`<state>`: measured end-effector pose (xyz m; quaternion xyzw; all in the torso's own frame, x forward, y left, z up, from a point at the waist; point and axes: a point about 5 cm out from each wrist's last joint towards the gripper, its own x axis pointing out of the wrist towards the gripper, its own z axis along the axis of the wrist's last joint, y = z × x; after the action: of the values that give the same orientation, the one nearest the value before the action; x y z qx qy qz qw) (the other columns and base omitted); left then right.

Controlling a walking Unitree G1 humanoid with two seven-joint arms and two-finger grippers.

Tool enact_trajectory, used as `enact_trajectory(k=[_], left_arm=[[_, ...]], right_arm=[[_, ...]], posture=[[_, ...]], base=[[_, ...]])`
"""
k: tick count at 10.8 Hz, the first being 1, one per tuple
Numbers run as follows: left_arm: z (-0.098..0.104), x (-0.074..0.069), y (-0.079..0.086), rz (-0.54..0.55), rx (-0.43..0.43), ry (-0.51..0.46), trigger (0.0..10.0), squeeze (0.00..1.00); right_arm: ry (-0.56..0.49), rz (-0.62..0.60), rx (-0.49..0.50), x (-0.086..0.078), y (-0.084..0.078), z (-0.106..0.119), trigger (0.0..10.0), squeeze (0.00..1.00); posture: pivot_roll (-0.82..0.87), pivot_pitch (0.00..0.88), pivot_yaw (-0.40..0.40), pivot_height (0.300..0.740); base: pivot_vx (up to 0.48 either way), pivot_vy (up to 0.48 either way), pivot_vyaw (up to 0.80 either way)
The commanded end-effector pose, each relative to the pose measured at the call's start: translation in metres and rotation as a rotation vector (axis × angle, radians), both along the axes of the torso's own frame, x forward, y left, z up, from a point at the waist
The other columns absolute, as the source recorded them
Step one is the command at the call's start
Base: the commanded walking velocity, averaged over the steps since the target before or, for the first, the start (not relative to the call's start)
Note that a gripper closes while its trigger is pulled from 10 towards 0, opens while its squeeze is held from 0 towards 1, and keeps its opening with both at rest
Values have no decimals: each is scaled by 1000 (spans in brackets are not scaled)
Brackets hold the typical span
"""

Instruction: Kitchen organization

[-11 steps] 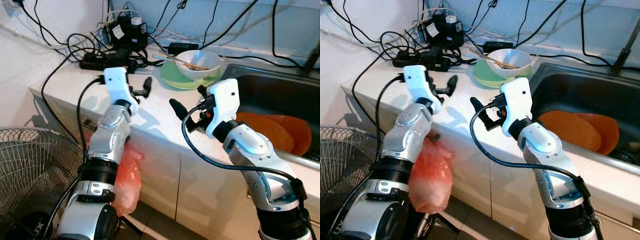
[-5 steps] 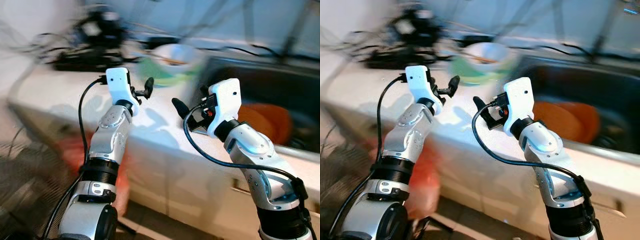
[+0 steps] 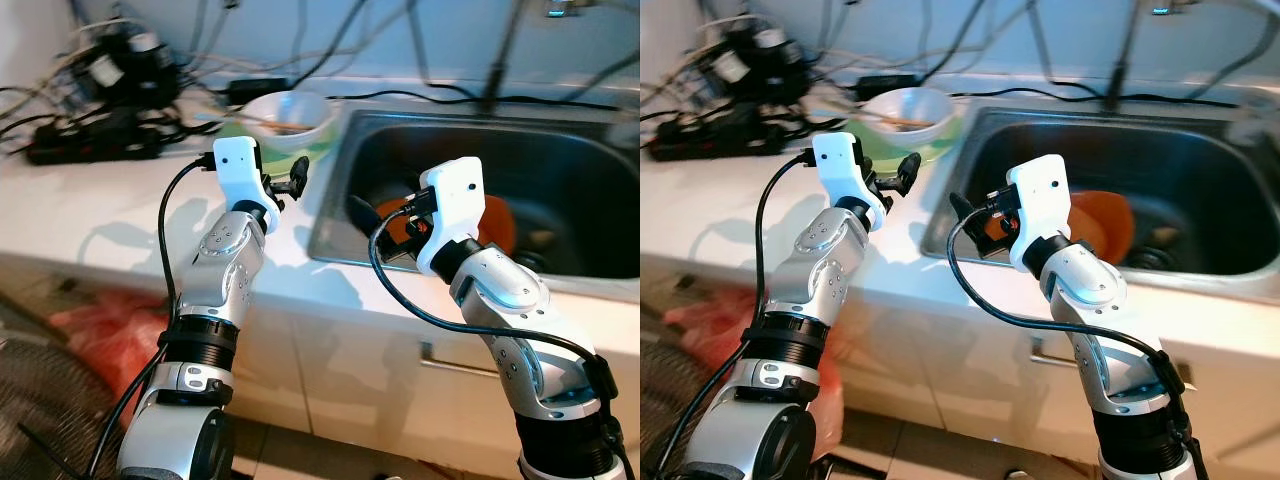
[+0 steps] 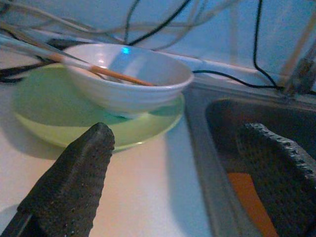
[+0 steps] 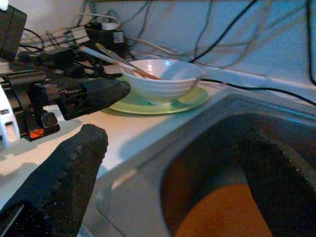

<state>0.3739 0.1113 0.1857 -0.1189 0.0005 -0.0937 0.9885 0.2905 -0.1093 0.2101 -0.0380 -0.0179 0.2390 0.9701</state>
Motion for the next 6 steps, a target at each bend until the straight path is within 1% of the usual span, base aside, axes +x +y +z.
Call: enact_trajectory(k=[1,3,4,5,6], left_arm=[[-2,2,5,31,-24,33,10000,0],[-6,3,9,64,-49,61,10000,0],[-9,4,14,103,-60,87,10000,0],[-14,5,20,145,-84,127,10000,0],[-16,6,23,162,-89,139,10000,0]], right_arm=[[4,-4,-7,1,0,1,10000,0],[5,-5,-9,1,0,1,10000,0],[6,-7,-9,1,-1,1,10000,0],[10,-11,-10,0,-1,0,10000,0],[11,-10,-10,-1,-1,0,10000,0]], posture=[[-120,0,88,740],[-120,0,84,740],[-120,0,82,740],[-122,0,83,740],[-124,0,84,740]], base=[[0,0,-800],[0,0,-800],[0,0,-800],[0,0,-481],[0,0,0]])
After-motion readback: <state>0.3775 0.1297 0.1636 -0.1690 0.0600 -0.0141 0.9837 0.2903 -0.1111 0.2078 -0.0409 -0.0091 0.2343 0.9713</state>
